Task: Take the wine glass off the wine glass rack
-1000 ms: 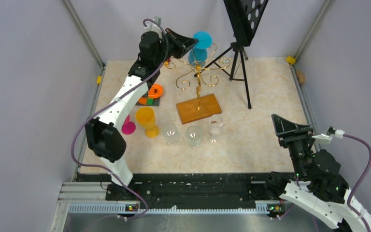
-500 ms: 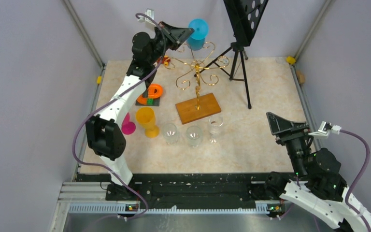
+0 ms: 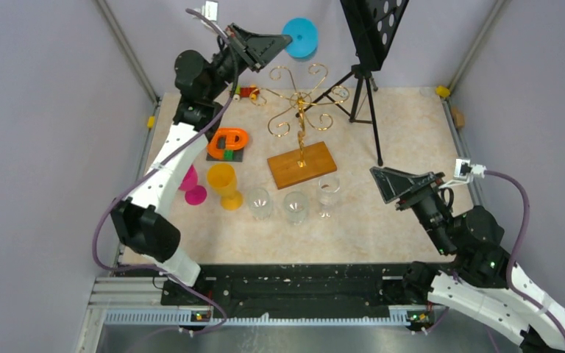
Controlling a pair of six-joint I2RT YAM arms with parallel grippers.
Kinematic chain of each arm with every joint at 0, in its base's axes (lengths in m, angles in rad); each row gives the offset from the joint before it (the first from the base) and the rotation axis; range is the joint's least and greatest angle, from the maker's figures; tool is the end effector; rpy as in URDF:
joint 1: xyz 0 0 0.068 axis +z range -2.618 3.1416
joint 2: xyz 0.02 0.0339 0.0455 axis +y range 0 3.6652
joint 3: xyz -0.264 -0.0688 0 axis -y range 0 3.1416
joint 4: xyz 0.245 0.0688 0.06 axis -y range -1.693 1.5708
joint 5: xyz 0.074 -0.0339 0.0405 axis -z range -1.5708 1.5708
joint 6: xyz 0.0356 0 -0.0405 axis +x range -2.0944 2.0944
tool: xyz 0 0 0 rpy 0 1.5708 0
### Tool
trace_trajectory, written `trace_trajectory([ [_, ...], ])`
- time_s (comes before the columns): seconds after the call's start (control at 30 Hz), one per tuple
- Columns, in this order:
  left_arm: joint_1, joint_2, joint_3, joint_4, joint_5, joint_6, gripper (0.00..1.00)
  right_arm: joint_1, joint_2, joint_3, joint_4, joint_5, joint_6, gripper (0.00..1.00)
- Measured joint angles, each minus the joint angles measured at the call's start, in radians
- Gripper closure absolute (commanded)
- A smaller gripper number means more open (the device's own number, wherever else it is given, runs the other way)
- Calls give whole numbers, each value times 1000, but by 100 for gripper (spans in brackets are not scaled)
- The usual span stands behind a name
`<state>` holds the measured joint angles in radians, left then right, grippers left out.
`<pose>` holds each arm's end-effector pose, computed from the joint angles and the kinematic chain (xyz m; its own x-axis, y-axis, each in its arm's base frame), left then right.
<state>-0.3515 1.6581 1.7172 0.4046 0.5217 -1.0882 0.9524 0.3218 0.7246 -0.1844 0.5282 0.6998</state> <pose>0.3486 -0.1467 0.4978 -0.4402 -0.6565 -0.6125 0.7047 0.1701 -0.6888 0.0573 0.0496 0.3709 -0.1735 0.7157 -0.6765 -0.4011 0.5760 0.7123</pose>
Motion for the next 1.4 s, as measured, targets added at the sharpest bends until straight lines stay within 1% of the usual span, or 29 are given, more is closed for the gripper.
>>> trace_trajectory([
  [0.17, -1, -136, -31, 65, 47, -14, 100, 0, 80, 37, 66, -97, -45, 35],
  [0.33, -1, -226, -52, 75, 66, -47, 100, 0, 118, 44, 128, -145, -62, 37],
  [0.43, -1, -257, -79, 73, 71, -131, 100, 0, 141, 58, 171, -163, -72, 39],
  [0.5, -3, -264, -100, 79, 80, -219, 100, 0, 167, 79, 207, -174, -79, 40],
  [0.73, -15, -290, -253, 176, 91, -524, 100, 0, 304, 237, 283, -194, -100, 40],
  [0.83, -19, -318, -292, 178, 92, -584, 100, 0, 367, 294, 318, -211, -122, 39],
  [0.93, -24, -364, -312, 184, 92, -629, 100, -13, 427, 320, 357, -259, -141, 38],
  [1.0, -24, -404, -325, 201, 92, -650, 100, -57, 459, 324, 379, -320, -137, 38],
  [1.1, -24, -457, -332, 225, 92, -666, 100, -193, 501, 325, 418, -432, -94, 38],
  [1.17, -24, -480, -331, 241, 92, -671, 100, -305, 536, 322, 470, -530, -34, 37],
  [1.2, -24, -488, -331, 249, 92, -673, 100, -362, 554, 314, 524, -591, 11, 37],
  [1.27, -24, -494, -331, 260, 92, -678, 100, -474, 590, 270, 687, -716, 125, 37],
  [1.4, -24, -483, -332, 262, 92, -693, 100, -589, 676, 198, 1004, -893, 336, 37],
])
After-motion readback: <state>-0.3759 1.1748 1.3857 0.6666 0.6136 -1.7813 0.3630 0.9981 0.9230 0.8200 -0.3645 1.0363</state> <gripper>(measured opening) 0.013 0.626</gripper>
